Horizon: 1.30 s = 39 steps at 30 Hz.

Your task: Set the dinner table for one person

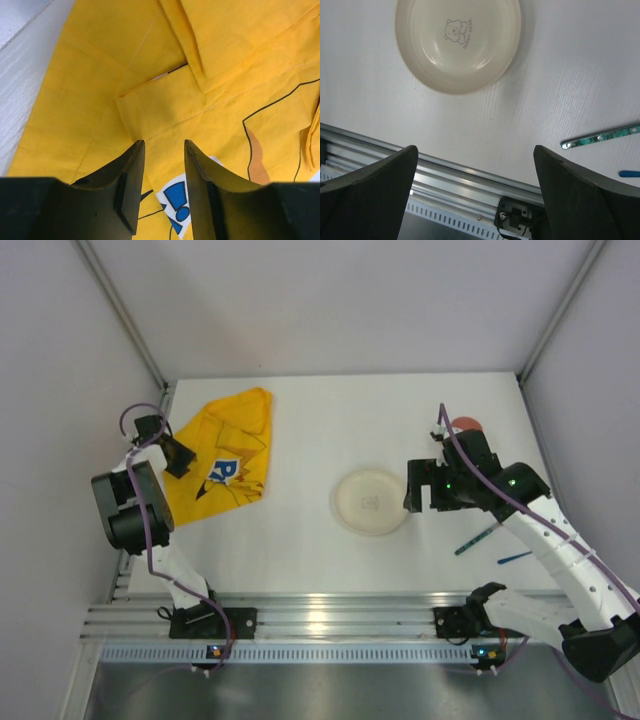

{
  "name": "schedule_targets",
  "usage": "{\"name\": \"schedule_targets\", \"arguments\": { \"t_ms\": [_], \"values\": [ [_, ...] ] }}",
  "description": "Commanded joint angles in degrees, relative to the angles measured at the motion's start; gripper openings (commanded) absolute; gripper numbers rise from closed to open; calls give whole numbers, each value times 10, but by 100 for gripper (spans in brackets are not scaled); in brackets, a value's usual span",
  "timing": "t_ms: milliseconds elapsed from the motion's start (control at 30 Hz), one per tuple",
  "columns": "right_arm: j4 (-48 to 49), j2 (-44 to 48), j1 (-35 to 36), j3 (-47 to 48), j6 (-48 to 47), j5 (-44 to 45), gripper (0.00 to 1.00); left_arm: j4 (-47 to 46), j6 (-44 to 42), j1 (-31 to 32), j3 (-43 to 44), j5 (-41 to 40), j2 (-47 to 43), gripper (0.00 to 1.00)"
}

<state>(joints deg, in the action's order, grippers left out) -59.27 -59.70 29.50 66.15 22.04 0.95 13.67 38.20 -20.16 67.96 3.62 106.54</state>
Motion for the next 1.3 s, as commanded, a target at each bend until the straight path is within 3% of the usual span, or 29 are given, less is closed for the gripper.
{"name": "schedule_targets", "arguments": {
  "t_ms": [0, 467, 500, 633, 733, 1033, 1133, 1267],
  "values": [
    [18, 11, -5, 9, -9, -2, 100, 7, -18, -1, -13, -4, -32, 43],
    [15, 7, -6, 13, -7, 4, 100, -28, 11, -1, -21, 10, 4, 39],
    [14, 7, -7, 13, -7, 4, 100, -28, 7, -1, -19, 10, 6, 37],
    [13, 4, -8, 14, -7, 5, 100, -32, 4, -1, -13, 15, 25, 12],
    [13, -1, -8, 15, -9, 6, 100, -44, 8, -1, -12, 23, 37, 0],
    [12, -12, -8, 19, -17, -2, 100, -44, -12, 7, 36, 29, 39, 0],
    [13, -14, -8, 18, -20, -7, 100, -6, -52, 37, 100, 15, 30, 0],
    [14, -15, -8, 21, -24, -6, 100, 55, -146, 148, 217, -31, 18, 0]
  ]
}}
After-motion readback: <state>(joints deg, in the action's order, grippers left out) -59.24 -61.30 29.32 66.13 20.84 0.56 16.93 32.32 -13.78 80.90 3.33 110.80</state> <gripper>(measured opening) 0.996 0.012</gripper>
